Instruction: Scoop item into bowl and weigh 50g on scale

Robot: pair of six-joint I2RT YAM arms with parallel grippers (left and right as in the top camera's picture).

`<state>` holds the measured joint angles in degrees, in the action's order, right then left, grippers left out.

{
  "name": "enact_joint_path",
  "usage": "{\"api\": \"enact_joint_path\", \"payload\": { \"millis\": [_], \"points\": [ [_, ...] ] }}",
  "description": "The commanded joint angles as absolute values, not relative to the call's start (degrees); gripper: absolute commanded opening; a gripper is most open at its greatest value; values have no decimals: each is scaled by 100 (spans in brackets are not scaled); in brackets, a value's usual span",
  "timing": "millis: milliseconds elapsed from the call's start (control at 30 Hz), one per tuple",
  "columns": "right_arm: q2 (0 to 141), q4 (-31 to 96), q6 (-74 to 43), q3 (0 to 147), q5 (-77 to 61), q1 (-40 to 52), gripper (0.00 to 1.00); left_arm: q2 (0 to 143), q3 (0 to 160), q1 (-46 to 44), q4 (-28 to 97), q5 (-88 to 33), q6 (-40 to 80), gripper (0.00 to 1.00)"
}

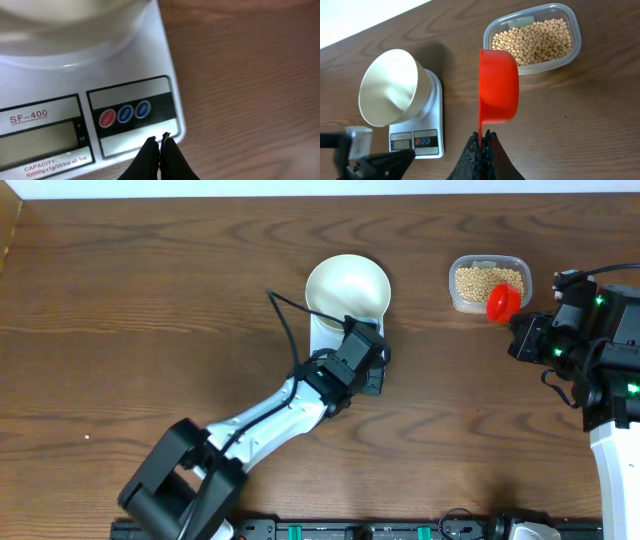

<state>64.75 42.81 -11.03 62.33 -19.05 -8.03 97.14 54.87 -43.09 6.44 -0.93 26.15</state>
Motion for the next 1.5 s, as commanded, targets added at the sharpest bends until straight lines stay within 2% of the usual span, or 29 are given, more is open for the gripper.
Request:
{"api": "enact_joint_path", "payload": {
  "millis": [0, 700, 1467],
  "points": [
    [6440, 4287, -996, 6359, -1828, -832, 1, 9944, 5443, -4305, 609, 314, 2355, 7],
    [6440, 4287, -952, 6359, -1809, -832, 1, 10298, 5443, -4018, 331, 567, 1798, 7],
    [6440, 4289, -913, 6359, -1789, -832, 1, 10613, 5443, -4018, 226, 670, 1802, 8]
  ]
}}
